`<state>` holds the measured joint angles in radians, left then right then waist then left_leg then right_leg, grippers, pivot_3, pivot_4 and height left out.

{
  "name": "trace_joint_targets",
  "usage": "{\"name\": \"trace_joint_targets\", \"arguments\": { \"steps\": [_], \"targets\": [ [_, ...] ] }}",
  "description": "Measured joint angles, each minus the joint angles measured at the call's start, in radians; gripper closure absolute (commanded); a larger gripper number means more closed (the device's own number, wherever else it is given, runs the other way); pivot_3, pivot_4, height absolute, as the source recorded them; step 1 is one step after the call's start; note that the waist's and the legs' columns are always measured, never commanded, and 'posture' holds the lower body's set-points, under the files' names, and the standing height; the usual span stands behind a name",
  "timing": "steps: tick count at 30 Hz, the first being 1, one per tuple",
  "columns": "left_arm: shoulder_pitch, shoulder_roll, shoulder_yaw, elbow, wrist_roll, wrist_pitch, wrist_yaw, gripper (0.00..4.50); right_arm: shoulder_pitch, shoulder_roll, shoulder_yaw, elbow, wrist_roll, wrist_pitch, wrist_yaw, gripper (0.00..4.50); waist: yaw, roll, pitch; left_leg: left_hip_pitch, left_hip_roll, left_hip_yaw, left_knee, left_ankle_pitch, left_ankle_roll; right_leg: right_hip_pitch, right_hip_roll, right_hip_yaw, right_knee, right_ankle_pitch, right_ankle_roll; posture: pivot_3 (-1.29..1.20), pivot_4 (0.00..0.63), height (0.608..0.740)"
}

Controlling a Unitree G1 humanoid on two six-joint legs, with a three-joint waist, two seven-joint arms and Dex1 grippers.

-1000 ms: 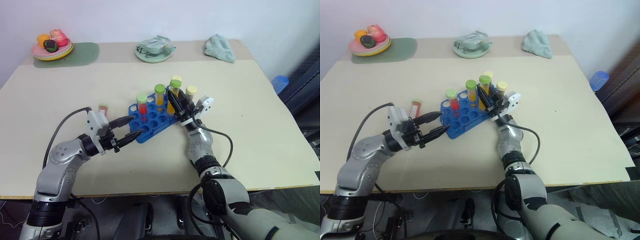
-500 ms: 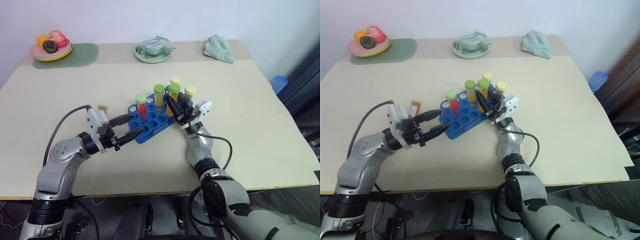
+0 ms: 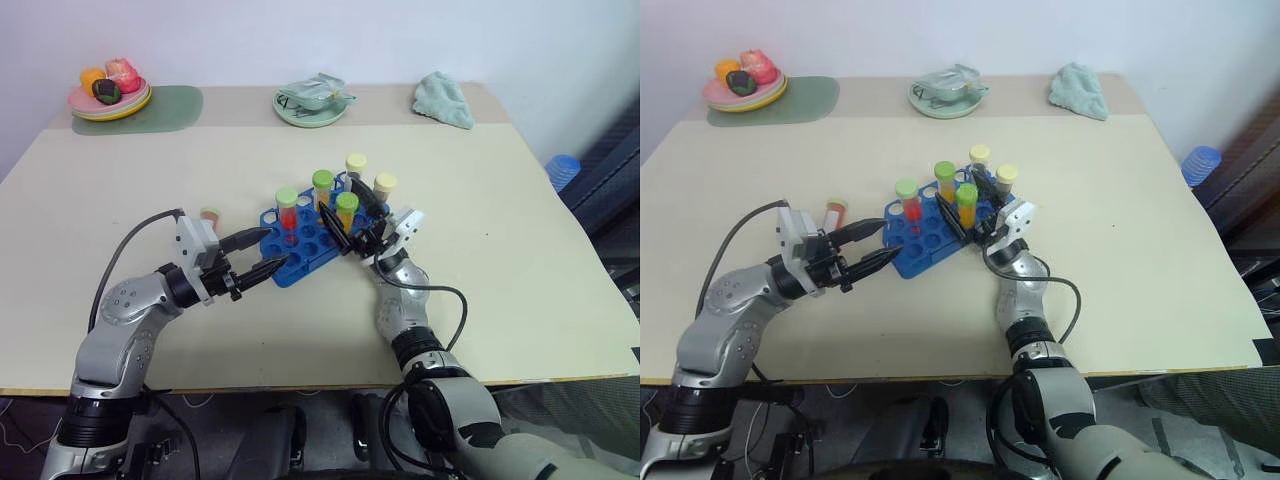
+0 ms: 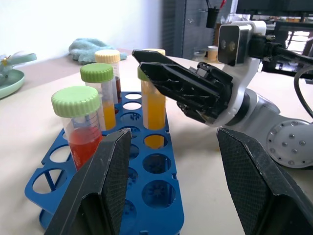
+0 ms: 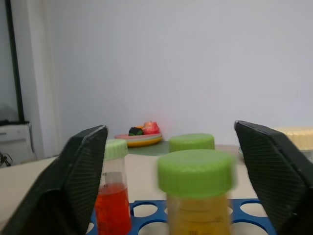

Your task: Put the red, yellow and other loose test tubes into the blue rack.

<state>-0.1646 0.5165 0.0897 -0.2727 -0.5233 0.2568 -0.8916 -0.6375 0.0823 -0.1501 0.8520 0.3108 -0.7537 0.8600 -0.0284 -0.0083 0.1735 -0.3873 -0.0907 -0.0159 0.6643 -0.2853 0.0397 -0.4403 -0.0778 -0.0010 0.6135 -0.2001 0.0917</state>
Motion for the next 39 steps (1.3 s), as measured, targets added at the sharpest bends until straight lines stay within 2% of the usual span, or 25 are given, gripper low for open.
{"name": "trace_joint_targets", "arguments": {
  "steps": [6,13,15,17,21,25,30,34,39],
  "targets": [
    [-0.006,-0.033,0.004,0.012,0.015,-0.004,0.061,1.65,0.072,-0.086,0.045,-0.164,-0.086,0.056,-0.113,0.56,0.015,0.001,0.001,-0.002,-0.001,0.0,0.0,0.0,0.0,-0.001,-0.001,0.0,0.0,0.0,0.0,0.0,0.15,0.74],
    [-0.058,-0.043,0.029,0.033,0.021,0.06,0.196,1.65,0.205,-0.249,0.131,-0.579,-0.109,0.349,-0.138,0.56,0.012,0.001,0.001,-0.002,0.0,0.0,-0.001,0.001,-0.002,-0.002,0.0,0.0,0.002,0.0,0.0,0.0,0.15,0.74],
    [-0.084,-0.036,0.045,0.035,0.018,0.137,0.26,1.65,0.256,-0.322,0.149,-0.705,-0.088,0.47,-0.114,0.56,0.015,0.001,0.001,-0.003,0.0,0.0,0.0,0.001,-0.002,-0.002,0.0,0.0,0.002,0.0,0.0,0.0,0.15,0.74],
    [-0.137,-0.012,0.073,0.055,-0.037,0.258,0.291,1.65,0.314,-0.452,0.154,-0.863,-0.03,0.648,-0.073,0.56,0.02,0.001,0.002,-0.004,0.0,-0.001,0.001,0.001,0.0,-0.002,0.0,-0.001,0.001,0.0,0.0,0.0,0.15,0.74],
    [-0.248,-0.028,0.141,0.104,-0.035,0.301,0.427,1.65,0.318,-0.622,0.101,-1.053,0.088,0.873,-0.022,0.56,0.018,0.0,0.001,-0.004,0.0,-0.002,0.001,0.0,0.0,-0.001,0.0,-0.001,0.001,0.0,0.0,0.0,0.15,0.74],
    [-0.383,-0.056,0.166,0.129,0.019,0.532,0.706,1.65,0.297,-0.75,0.076,-1.137,0.189,1.02,0.053,0.56,0.018,-0.001,0.002,-0.004,0.0,-0.002,0.001,-0.001,0.003,-0.001,0.0,-0.002,0.001,0.0,0.0,0.0,0.15,0.74],
    [-0.597,-0.104,0.221,0.193,0.062,0.939,0.955,1.65,0.194,-0.82,0.053,-1.155,0.264,1.124,0.096,0.56,0.023,-0.003,0.003,-0.005,0.0,-0.003,0.001,0.001,-0.002,-0.001,0.0,-0.003,0.001,0.0,0.001,0.0,0.15,0.74],
    [-0.775,-0.129,0.296,0.317,0.09,1.175,1.024,1.65,0.167,-0.829,0.052,-1.164,0.282,1.163,0.104,0.56,0.026,-0.004,0.004,-0.005,0.0,-0.004,0.001,0.002,-0.002,-0.001,0.0,-0.004,0.0,0.0,0.001,0.0,0.15,0.74],
    [-0.838,-0.139,0.317,0.431,0.168,1.266,1.067,1.65,0.166,-0.835,0.053,-1.164,0.282,1.181,0.113,0.56,0.032,-0.004,0.004,-0.005,0.0,-0.004,0.001,0.002,-0.003,-0.001,0.0,-0.004,0.0,-0.001,0.002,0.0,0.15,0.74]
  ]
}}
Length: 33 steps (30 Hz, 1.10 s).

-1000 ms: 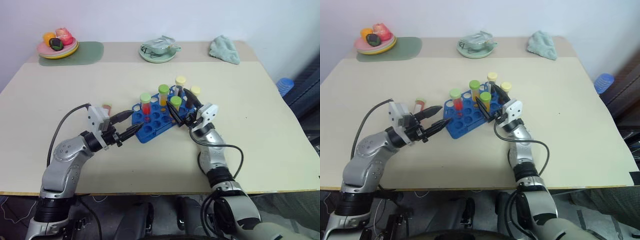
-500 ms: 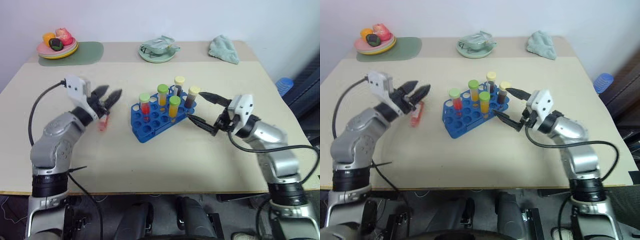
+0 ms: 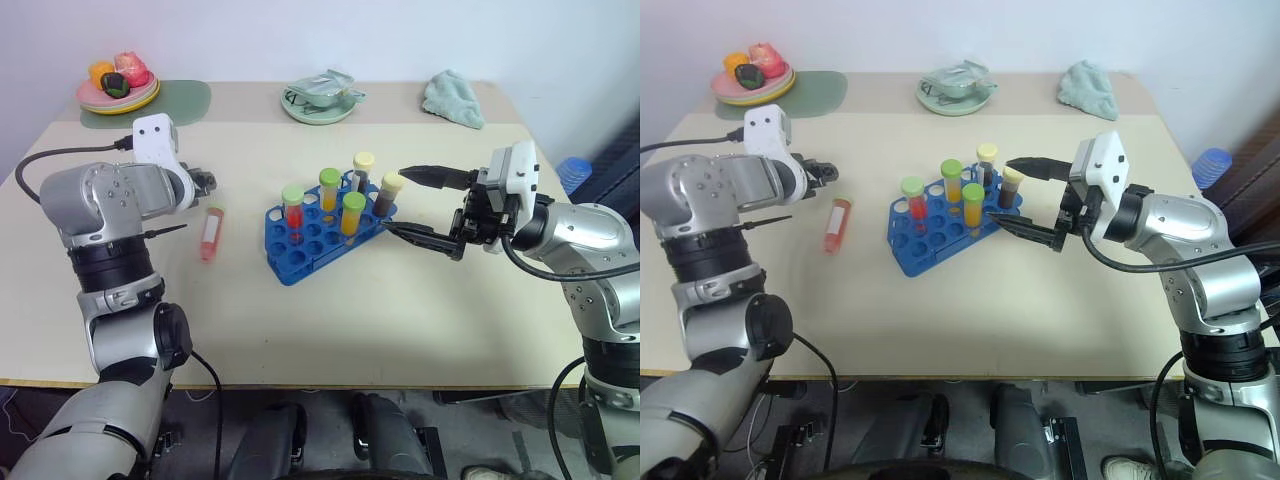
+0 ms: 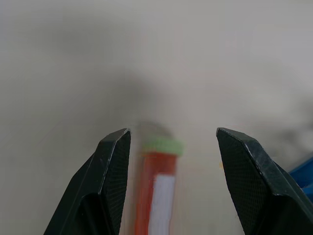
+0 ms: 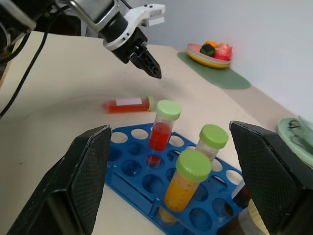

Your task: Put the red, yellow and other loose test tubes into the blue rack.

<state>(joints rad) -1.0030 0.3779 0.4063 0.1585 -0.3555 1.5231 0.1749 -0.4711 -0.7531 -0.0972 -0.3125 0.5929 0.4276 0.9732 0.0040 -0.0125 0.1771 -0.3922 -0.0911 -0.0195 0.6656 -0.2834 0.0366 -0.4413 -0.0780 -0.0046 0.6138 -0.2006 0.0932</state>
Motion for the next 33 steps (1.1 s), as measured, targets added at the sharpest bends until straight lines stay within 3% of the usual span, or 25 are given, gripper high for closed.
{"name": "trace_joint_targets", "arguments": {
  "steps": [5,15,21,24,26,27,33],
  "targets": [
    [-0.045,-0.021,-0.001,0.144,0.072,0.008,0.015,1.65,0.001,-0.002,0.0,-0.012,0.001,0.013,-0.004,0.56,0.009,0.0,0.0,0.0,0.0,0.0,0.0,0.0,0.0,0.0,0.0,0.0,0.0,0.0,0.0,0.0,0.15,0.74],
    [-0.108,-0.055,0.003,0.467,0.147,-0.148,0.02,1.65,0.026,-0.003,-0.006,-0.047,0.001,0.026,-0.025,0.56,0.009,0.0,0.0,0.0,0.0,0.0,0.0,0.0,-0.002,-0.001,-0.001,0.0,0.0,0.0,0.0,0.0,0.15,0.74],
    [-0.134,-0.041,0.004,0.532,0.151,-0.168,0.014,1.65,0.041,-0.003,-0.011,-0.059,0.003,0.032,-0.035,0.56,0.008,0.0,-0.001,0.0,0.0,0.0,0.0,0.0,-0.003,0.0,-0.001,0.0,0.001,0.0,0.0,0.0,0.15,0.74],
    [-0.135,-0.034,0.004,0.543,0.154,-0.175,0.013,2.47,0.045,-0.003,-0.011,-0.059,0.003,0.037,-0.037,0.49,0.008,0.001,-0.001,0.0,0.0,0.0,0.0,0.0,-0.004,0.0,-0.001,0.0,0.002,0.0,0.0,0.0,0.15,0.74],
    [-0.135,-0.026,0.004,0.547,0.16,-0.179,0.013,3.42,0.045,-0.003,-0.011,-0.059,0.003,0.038,-0.038,0.49,0.009,0.001,-0.001,0.0,0.0,0.0,0.0,0.0,-0.004,0.0,-0.001,0.0,0.002,0.0,0.0,0.0,0.15,0.74],
    [-0.135,-0.025,0.005,0.547,0.16,-0.179,0.011,3.68,0.045,-0.003,-0.011,-0.059,0.003,0.038,-0.038,0.49,0.009,0.0,-0.001,0.0,0.0,0.0,0.0,0.0,-0.004,0.0,-0.001,0.0,0.002,0.0,0.0,0.0,0.15,0.74],
    [-0.111,-0.025,0.01,0.491,0.159,-0.149,-0.002,3.7,0.045,-0.001,-0.011,-0.059,0.002,0.037,-0.037,0.49,0.009,0.0,-0.001,0.0,0.0,0.0,0.0,0.001,-0.002,0.0,-0.001,0.0,0.001,0.0,0.0,0.0,0.15,0.74]
  ]
}}
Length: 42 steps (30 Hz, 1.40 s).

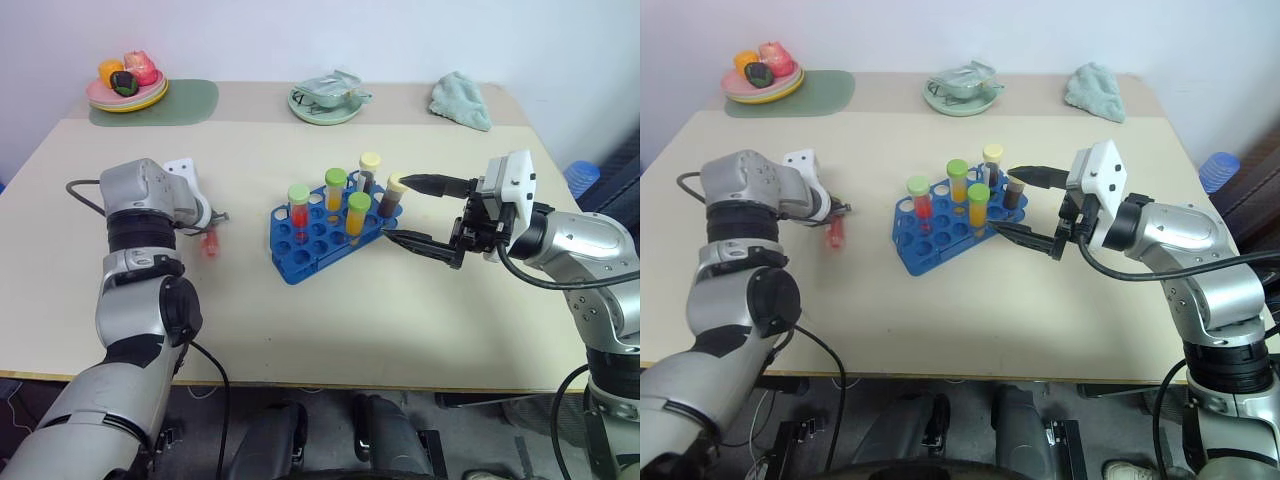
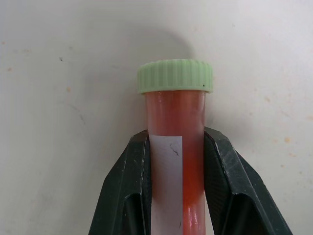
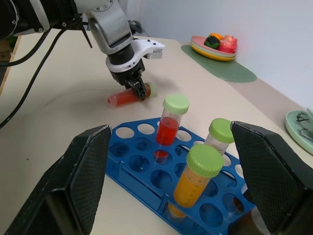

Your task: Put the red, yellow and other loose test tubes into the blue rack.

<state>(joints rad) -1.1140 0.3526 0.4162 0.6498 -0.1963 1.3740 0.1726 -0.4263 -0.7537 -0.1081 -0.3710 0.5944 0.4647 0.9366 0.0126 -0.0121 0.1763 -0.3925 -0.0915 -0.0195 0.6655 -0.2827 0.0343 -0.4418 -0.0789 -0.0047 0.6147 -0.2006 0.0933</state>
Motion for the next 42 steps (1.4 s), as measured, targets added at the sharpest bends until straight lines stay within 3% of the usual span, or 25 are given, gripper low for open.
{"name": "trace_joint_targets", "arguments": {
  "steps": [2,5,8,11,13,16,26,42],
  "targets": [
    [0.053,0.002,-0.006,-0.097,-0.012,0.014,-0.032,3.7,-0.002,0.003,0.002,0.001,0.0,-0.001,0.0,0.49,-0.005,0.0,0.0,0.0,0.0,0.0,0.0,0.0,0.0,0.0,0.0,0.0,0.0,0.0,0.0,0.0,0.15,0.74],
    [0.287,0.0,0.004,-0.442,-0.109,-0.08,-0.196,3.7,-0.001,0.008,0.003,0.002,-0.001,-0.003,0.001,0.49,-0.015,0.0,0.0,-0.001,0.001,0.0,-0.001,0.0,-0.001,-0.002,0.0,0.001,0.0,0.0,0.0,0.0,0.15,0.74],
    [0.519,0.011,0.035,-0.755,-0.316,-0.256,-0.526,3.7,0.009,0.02,0.004,-0.001,0.0,-0.01,-0.006,0.49,-0.012,0.0,0.0,-0.001,0.001,0.0,0.0,-0.001,-0.002,-0.001,0.0,0.001,-0.001,0.0,-0.001,0.0,0.15,0.74],
    [0.675,0.12,-0.012,-0.936,-0.365,-0.417,-0.743,3.7,0.039,0.028,0.002,-0.007,-0.001,-0.012,-0.021,0.49,-0.011,0.001,-0.001,-0.001,0.001,0.0,0.0,-0.001,-0.003,0.0,0.0,0.001,-0.001,0.0,-0.001,0.0,0.15,0.74],
    [0.725,0.128,-0.031,-0.974,-0.383,-0.533,-0.853,3.7,0.065,0.032,0.0,-0.014,-0.001,-0.011,-0.036,0.49,-0.001,0.002,-0.001,0.0,0.001,0.0,0.0,-0.001,-0.002,0.0,-0.001,0.001,-0.001,0.0,-0.001,0.0,0.15,0.74],
    [0.723,0.107,-0.081,-0.966,-0.403,-0.655,-0.95,3.7,0.087,0.039,-0.001,-0.041,0.0,-0.011,-0.058,0.49,0.006,0.001,-0.001,0.0,0.001,0.0,0.001,-0.001,0.0,0.002,-0.001,0.001,-0.002,0.0,-0.001,0.0,0.15,0.74],
    [0.56,-0.12,-0.313,-0.677,-0.336,-1.034,-1.049,3.7,0.259,0.053,-0.07,-0.162,0.0,0.003,-0.177,0.49,0.005,0.001,-0.001,-0.001,0.001,0.001,0.001,-0.001,0.003,0.001,0.0,0.001,-0.003,0.0,-0.001,0.0,0.15,0.74],
    [0.518,-0.168,-0.407,-0.314,-0.226,-1.294,-1.165,3.7,0.557,0.138,-0.137,-0.327,-0.011,-0.002,-0.33,0.49,0.0,0.001,-0.001,0.0,0.001,0.001,0.002,-0.004,0.009,0.002,0.0,0.001,-0.002,0.0,-0.001,0.0,0.15,0.74]
  ]
}}
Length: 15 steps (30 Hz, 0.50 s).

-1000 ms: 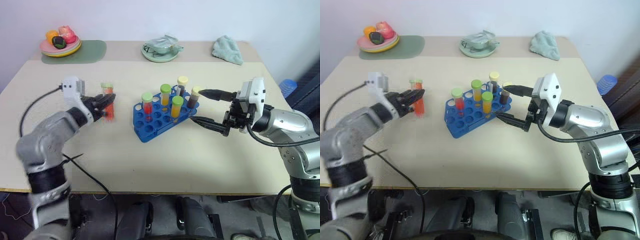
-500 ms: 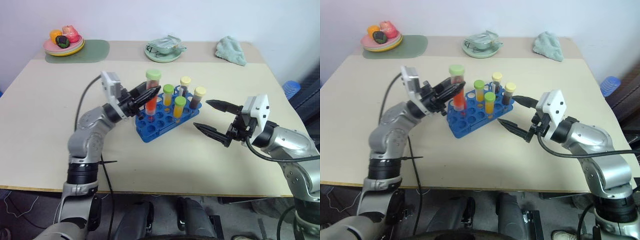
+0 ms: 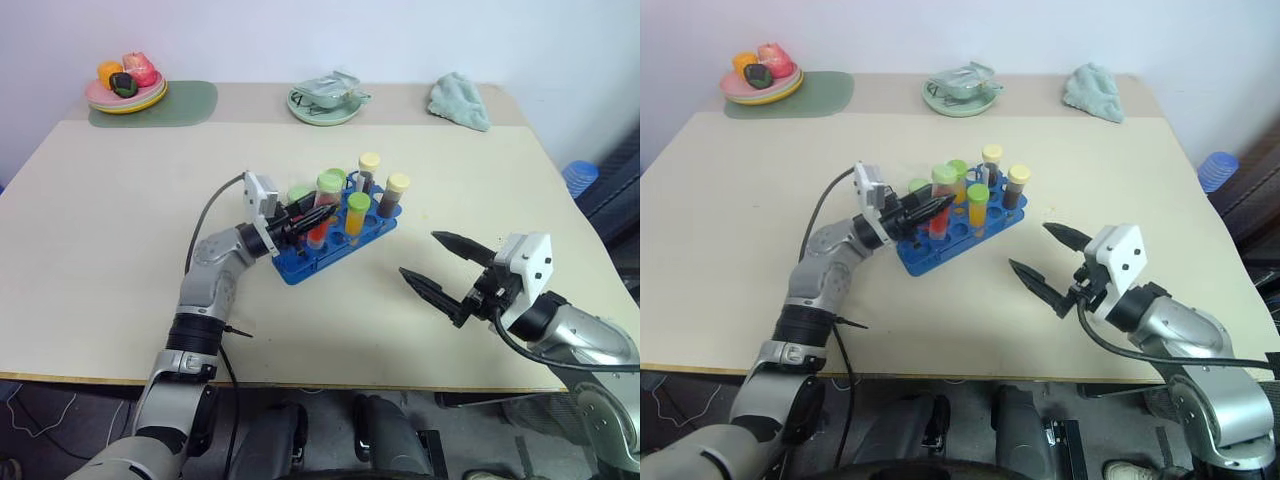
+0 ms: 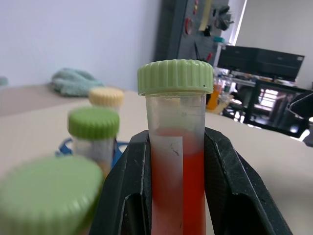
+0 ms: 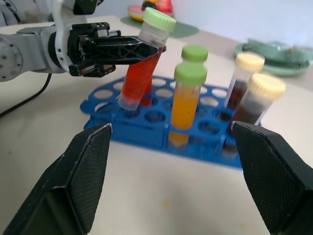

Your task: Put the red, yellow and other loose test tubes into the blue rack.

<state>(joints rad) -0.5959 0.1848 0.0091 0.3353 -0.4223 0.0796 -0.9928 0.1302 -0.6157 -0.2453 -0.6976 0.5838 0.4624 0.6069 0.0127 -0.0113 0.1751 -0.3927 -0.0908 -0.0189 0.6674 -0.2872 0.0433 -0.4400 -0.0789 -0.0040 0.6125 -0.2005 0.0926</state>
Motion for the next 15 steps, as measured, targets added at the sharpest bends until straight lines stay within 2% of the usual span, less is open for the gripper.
{"name": "trace_joint_targets", "arguments": {
  "steps": [7,15],
  "targets": [
    [-0.016,0.001,-0.026,0.057,0.023,-0.055,-0.045,3.7,0.029,0.011,0.0,-0.017,-0.013,-0.025,-0.021,0.49,0.001,0.0,-0.001,0.0,0.0,0.0,0.0,0.0,0.0,0.001,0.0,0.0,0.0,0.0,0.0,0.0,0.15,0.74],
    [-0.035,-0.011,-0.058,0.147,0.104,-0.231,-0.042,3.7,0.023,0.011,0.002,-0.048,-0.012,-0.022,-0.051,0.49,0.002,0.0,-0.003,0.004,0.0,0.0,0.0,-0.001,0.002,0.005,0.0,0.0,0.0,0.0,0.0,0.0,0.15,0.74]
  ]
}}
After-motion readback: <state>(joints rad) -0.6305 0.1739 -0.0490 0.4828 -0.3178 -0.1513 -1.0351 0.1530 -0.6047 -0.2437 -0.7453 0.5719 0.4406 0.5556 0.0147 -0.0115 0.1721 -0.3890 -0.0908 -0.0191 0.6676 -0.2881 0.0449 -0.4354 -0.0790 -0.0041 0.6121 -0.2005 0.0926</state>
